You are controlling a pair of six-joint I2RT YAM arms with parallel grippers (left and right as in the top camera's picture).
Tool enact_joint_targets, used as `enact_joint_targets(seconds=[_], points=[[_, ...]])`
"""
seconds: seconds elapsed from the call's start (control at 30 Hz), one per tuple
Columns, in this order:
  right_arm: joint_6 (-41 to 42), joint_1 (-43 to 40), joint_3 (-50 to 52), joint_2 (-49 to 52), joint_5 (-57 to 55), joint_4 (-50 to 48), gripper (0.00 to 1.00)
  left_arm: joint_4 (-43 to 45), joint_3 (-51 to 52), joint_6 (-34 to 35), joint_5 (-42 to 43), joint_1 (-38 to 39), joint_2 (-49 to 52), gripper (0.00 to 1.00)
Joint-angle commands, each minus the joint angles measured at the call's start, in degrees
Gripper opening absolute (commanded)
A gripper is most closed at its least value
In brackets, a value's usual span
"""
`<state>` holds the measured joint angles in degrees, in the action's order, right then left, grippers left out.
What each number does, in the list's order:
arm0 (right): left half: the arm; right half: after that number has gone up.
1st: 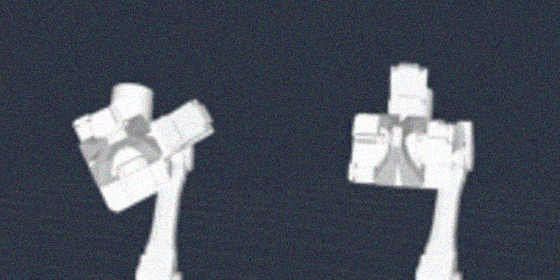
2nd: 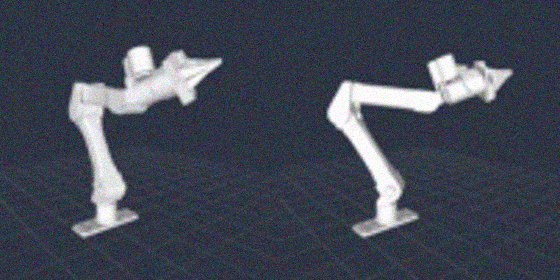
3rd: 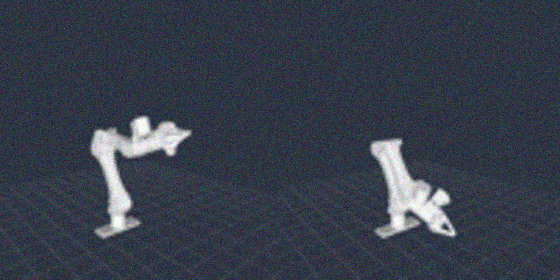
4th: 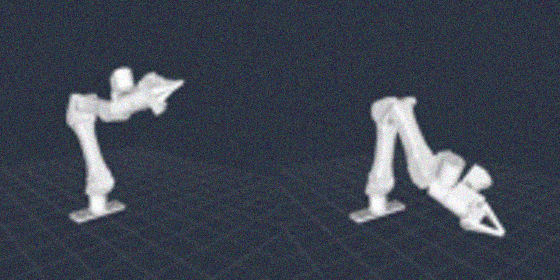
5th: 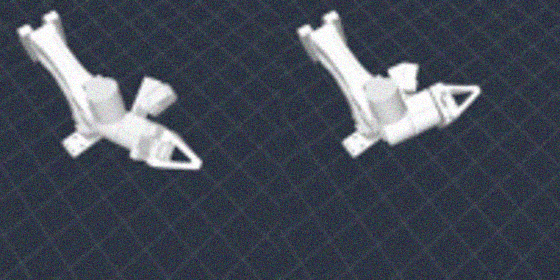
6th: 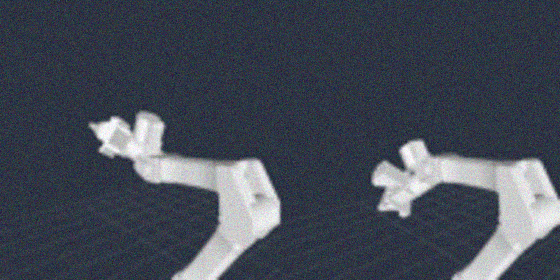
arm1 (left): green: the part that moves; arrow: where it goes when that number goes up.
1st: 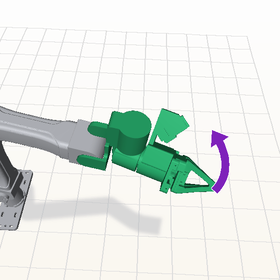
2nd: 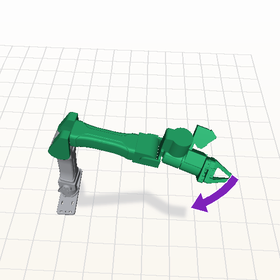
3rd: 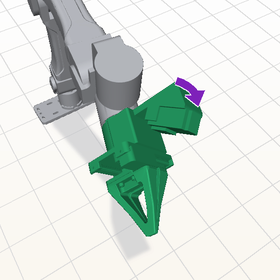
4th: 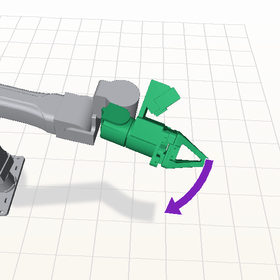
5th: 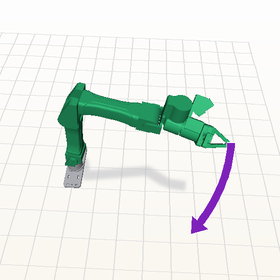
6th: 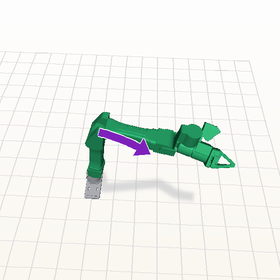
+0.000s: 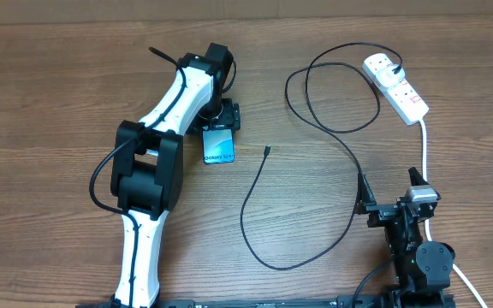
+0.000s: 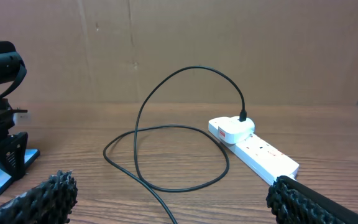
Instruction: Plug charger to phone and switch on socket
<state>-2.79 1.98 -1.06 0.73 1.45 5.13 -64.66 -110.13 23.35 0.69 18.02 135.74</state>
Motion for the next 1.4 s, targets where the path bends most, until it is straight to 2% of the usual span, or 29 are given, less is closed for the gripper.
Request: enact_joint_targets(seconds=[0.0,0.23,0.87,1.37], points=[[-0.11,0.31,0.59,-0.57,-0.28,-0.33,1.00,-0.63,3.26,-1.49,0.02,0.33,2.71,0.80],[-0.09,0.31,0.59,-0.57,-0.28,-0.33,1.00,-0.68,3.26,-0.35,0.42,0.33,2.71,0.76],[-0.11,0.31,0.59,-0.57,-0.31,-0.33,1.00,-2.01,3.23,0.00,0.46,0.33,2.71,0.77],[-0.09,0.31,0.59,-0.57,-0.28,-0.33,1.00,-3.85,1.14,0.70,3.89,0.22,2.67,0.69]])
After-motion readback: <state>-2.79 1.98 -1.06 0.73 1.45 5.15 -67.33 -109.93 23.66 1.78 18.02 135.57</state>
